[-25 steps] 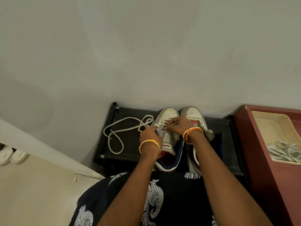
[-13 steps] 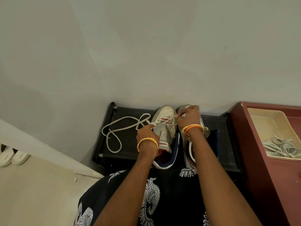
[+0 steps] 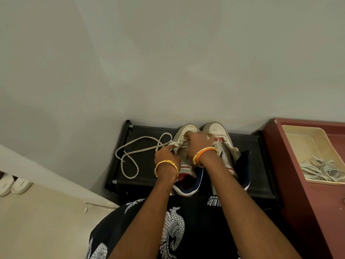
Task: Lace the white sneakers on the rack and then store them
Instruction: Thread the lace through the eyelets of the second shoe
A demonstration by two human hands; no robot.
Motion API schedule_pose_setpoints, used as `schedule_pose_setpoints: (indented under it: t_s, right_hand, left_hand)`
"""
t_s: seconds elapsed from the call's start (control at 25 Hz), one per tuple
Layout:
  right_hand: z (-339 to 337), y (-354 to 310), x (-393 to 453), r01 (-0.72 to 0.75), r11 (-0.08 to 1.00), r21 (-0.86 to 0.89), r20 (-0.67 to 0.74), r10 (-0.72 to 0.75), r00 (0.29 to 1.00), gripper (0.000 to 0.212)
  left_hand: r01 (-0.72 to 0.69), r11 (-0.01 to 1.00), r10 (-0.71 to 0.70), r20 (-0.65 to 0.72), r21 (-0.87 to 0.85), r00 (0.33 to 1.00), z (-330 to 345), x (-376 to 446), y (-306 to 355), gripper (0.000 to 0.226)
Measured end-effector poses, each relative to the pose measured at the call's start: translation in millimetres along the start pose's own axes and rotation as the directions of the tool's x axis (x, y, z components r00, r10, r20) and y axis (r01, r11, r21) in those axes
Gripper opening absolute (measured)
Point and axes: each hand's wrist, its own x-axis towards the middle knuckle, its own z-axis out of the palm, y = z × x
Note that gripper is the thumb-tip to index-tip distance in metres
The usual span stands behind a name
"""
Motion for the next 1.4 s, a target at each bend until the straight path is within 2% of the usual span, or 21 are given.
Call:
schedule_pose_setpoints:
  t_s: [0.04, 0.12, 0.24, 0.32, 0.36, 0.48, 0.56, 0.6, 0.68, 0.72, 0.8, 0.88, 0.92, 1.0, 1.28, 1.4]
  right_hand:
    - [7.0, -9.3, -0.7, 0.005, 0.995, -0.100, 0.077, 0.003, 0.997, 0.029]
    - [15.9, -18.4, 0.3, -0.012, 0.983, -0.185, 0.100, 0.031, 0.994, 0.027]
    - [16.7, -15.1, 3.2, -0.077, 0.989, -0.127, 0.042, 0.083, 0.996, 0.026]
    - [12.3, -5.1, 1.6, -0.145, 0.988, 0.057, 0.007, 0.145, 0.989, 0.022]
    - [7.3, 4.0, 0.1, -0.182, 0.962, 0.205, -0.002, 0.186, 0.983, 0.019]
    - [-20.2, 39.3, -10.5, -0.258, 0.716, 0.649, -0.051, 0.380, 0.924, 0.010]
    - [-32.2, 57.6, -18.6, -0.267, 0.572, 0.776, -0.106, 0.535, 0.838, 0.011]
    - [-33.6, 61.2, -21.1, -0.272, 0.544, 0.793, -0.131, 0.590, 0.797, 0.013]
    - [-27.9, 59.0, -18.4, -0.264, 0.613, 0.744, -0.218, 0.597, 0.772, 0.018]
    - [-23.8, 54.1, -15.2, -0.246, 0.698, 0.672, -0.277, 0.545, 0.791, 0.021]
    - [-17.4, 36.5, -10.8, -0.197, 0.884, 0.424, -0.305, 0.344, 0.888, 0.025]
    - [-6.4, 12.3, -10.0, -0.118, 0.985, 0.124, -0.164, 0.137, 0.977, 0.026]
    - [-1.1, -0.8, -11.7, -0.083, 0.997, 0.000, -0.074, 0.083, 0.994, 0.027]
    - [9.8, -14.8, -9.9, -0.064, 0.990, -0.125, 0.015, 0.066, 0.998, 0.029]
    - [10.3, -6.1, -6.4, -0.162, 0.986, -0.051, 0.022, 0.163, 0.986, 0.033]
    - [-7.6, 12.9, -14.6, -0.270, 0.963, 0.014, -0.031, 0.270, 0.962, 0.034]
  left_hand:
    - [-0.006, 1.000, 0.006, -0.005, -0.002, 1.000, 0.4, -0.2, -0.2, 0.027]
    - [-0.007, 1.000, 0.007, -0.014, -0.001, 1.000, 0.8, -1.0, -0.8, 0.025]
    - [-0.001, 1.000, 0.000, -0.029, -0.013, 1.000, 1.6, -0.4, -1.2, 0.023]
    - [0.024, 0.999, -0.025, -0.042, -0.021, 0.999, 1.3, -1.2, 0.4, 0.024]
    - [0.033, 0.999, -0.034, -0.047, -0.020, 0.998, 1.4, -1.2, 1.6, 0.026]
    - [0.044, 0.999, -0.044, -0.055, -0.011, 0.998, 1.9, -1.3, 3.7, 0.027]
    - [0.057, 0.998, -0.057, -0.051, -0.015, 0.997, 1.4, -2.4, 4.5, 0.027]
    - [0.061, 0.998, -0.062, -0.049, -0.019, 0.997, 0.9, -2.3, 4.4, 0.027]
    - [0.058, 0.998, -0.059, -0.045, -0.021, 0.997, 0.1, -2.1, 3.7, 0.028]
    - [0.054, 0.998, -0.054, -0.039, -0.014, 0.998, 0.1, -2.1, 3.7, 0.028]
    - [0.046, 0.999, -0.046, -0.019, -0.003, 0.999, -0.1, -1.6, 4.1, 0.029]
    - [0.036, 0.999, -0.036, -0.012, -0.021, 0.999, 0.1, -1.0, 4.0, 0.028]
    - [0.026, 0.999, -0.027, -0.015, -0.027, 1.000, 0.4, -1.3, 3.6, 0.027]
    - [0.014, 1.000, -0.014, -0.026, -0.027, 1.000, 1.5, -1.3, 3.5, 0.026]
    - [0.065, 0.998, -0.066, -0.059, -0.020, 0.996, 1.3, -0.7, 6.6, 0.027]
    - [0.083, 0.996, -0.086, -0.091, -0.029, 0.992, 2.5, -1.6, 6.2, 0.026]
